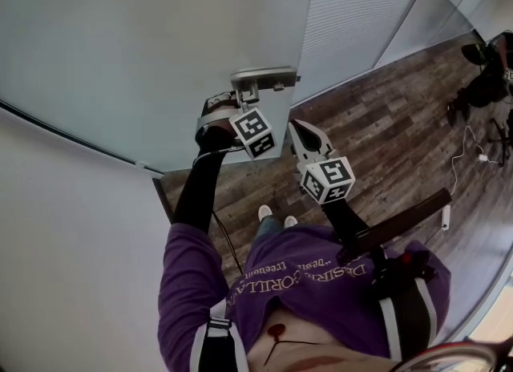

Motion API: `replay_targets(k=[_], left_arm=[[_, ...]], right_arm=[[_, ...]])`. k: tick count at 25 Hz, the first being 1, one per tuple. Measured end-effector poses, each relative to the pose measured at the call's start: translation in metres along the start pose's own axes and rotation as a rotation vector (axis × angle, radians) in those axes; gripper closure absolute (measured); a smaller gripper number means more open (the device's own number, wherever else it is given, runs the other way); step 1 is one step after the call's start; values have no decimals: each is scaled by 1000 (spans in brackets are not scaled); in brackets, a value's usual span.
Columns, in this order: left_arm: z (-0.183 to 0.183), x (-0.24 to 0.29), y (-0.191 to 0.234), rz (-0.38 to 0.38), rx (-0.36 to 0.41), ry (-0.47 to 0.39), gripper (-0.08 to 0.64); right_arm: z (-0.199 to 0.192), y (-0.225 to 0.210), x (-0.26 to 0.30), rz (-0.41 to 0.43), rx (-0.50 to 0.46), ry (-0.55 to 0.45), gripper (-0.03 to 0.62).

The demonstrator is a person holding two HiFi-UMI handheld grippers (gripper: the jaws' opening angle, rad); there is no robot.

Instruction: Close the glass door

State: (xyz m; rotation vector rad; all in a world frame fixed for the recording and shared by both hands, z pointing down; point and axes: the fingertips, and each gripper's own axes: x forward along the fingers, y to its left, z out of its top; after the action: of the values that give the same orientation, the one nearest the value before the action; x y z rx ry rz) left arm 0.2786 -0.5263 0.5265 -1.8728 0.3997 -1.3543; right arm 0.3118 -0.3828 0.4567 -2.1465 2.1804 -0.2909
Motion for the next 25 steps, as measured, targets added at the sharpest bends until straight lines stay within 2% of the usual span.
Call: replay_targets(k=[6,17,21,25], left_arm=[[-1,14,10,-7,-14,-41,476],[6,37,44,40,-14,-61,476],[6,43,41,74,-2,-74,476],[5,44,36,74,-13,-75,476]], right_arm=[[10,-7,25,-71,-11,-34,595],[24,-19,60,-153,-15,-56,595],[14,-19,57,-178,-42,-61,595],[4,-18,47,-199,-47,-58,595]])
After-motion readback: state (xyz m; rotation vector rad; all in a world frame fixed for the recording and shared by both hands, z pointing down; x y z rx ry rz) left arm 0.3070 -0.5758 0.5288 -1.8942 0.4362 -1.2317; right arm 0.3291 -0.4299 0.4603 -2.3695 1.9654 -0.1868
